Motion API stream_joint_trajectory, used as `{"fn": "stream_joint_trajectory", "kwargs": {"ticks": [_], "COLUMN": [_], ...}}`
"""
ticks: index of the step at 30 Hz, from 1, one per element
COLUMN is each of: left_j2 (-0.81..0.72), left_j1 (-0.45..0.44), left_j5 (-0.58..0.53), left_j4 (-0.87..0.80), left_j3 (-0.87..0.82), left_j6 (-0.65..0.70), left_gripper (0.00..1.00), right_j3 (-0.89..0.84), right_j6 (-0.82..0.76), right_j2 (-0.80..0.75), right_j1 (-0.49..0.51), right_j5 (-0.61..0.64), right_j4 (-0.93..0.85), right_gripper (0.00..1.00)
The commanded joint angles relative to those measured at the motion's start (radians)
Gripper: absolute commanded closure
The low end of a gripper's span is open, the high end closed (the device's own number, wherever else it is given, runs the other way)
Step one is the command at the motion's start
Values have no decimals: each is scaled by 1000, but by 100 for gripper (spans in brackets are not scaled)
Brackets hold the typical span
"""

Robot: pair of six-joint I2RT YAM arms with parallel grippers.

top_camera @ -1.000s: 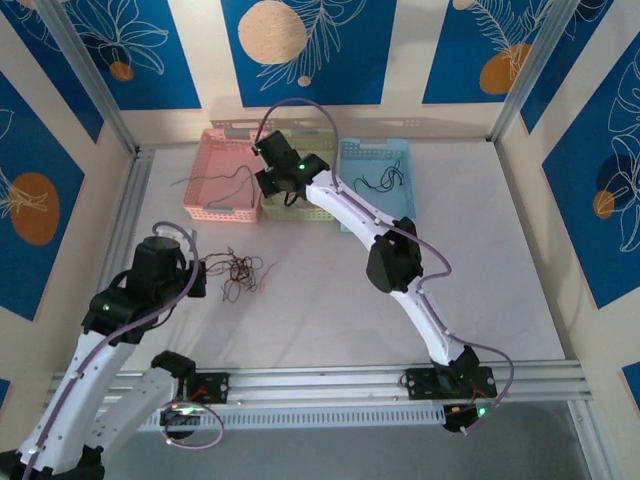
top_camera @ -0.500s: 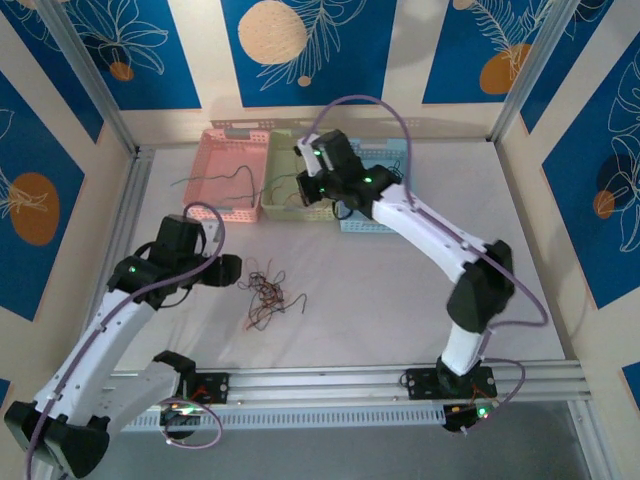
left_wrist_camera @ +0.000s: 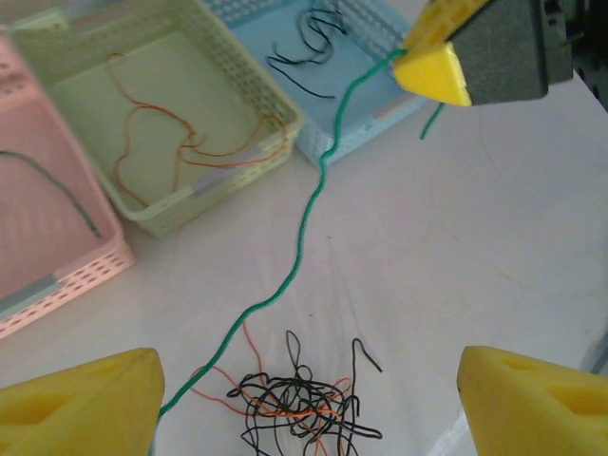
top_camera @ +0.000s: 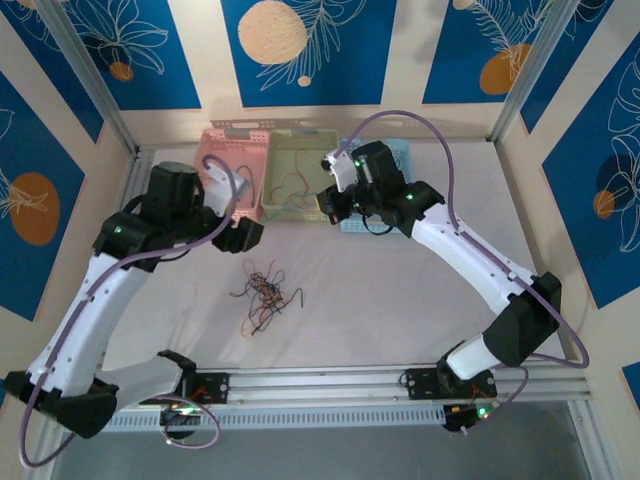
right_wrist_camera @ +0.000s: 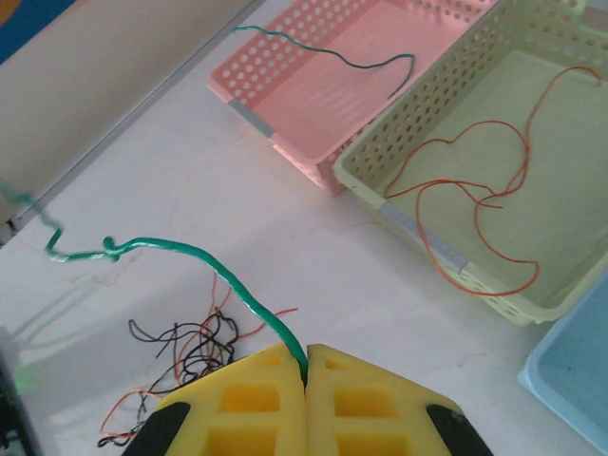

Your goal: Untangle the cables

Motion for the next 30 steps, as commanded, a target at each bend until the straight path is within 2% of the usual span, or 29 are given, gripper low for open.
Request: {"fn": "stream_joint_trajectory", "kwargs": {"ticks": [1, 5, 7, 10, 11, 16, 18, 22, 24, 26, 30], "left_j2": [81, 148, 170, 170, 168, 143, 138, 129, 107, 74, 7], "left_j1": [-65, -125, -131, -132, -133, -132, -131, -131, -131, -125, -97], "left_j5": [-20, -174, -238, -252, -258, -275, -272, -304, -320, -332, -261], "left_j4": [-48, -16, 13, 57, 65, 105, 111, 131, 163, 236, 414], "left_j3": [11, -6, -11, -35, -40, -72, -87, -108, -123, -155, -261], "left_j6": [127, 156, 146, 134, 126, 77, 68, 32, -13, -113, -405], "left_gripper": [19, 20, 24, 31, 35, 73, 79, 100, 100, 100, 100], "right_j3": [-5, 6, 6, 0, -3, -13, -14, -28, -42, -82, -265], "right_j6": [-17, -35, -49, -48, -48, -44, -38, -28, -16, 31, 154], "right_j2": [-37, -39, -41, -49, -52, -51, -53, -62, -67, -83, -155], "right_j1": [-3, -1, 2, 5, 5, 4, 5, 5, 5, 6, 38], "right_j5": [-77, -97, -105, -110, -110, -95, -102, -108, -94, -82, -144], "right_j4": [-28, -52, -62, -61, -61, -54, -51, -35, -28, 7, 186], "right_gripper": [100, 100, 100, 100, 100, 100, 100, 100, 100, 100, 100]}}
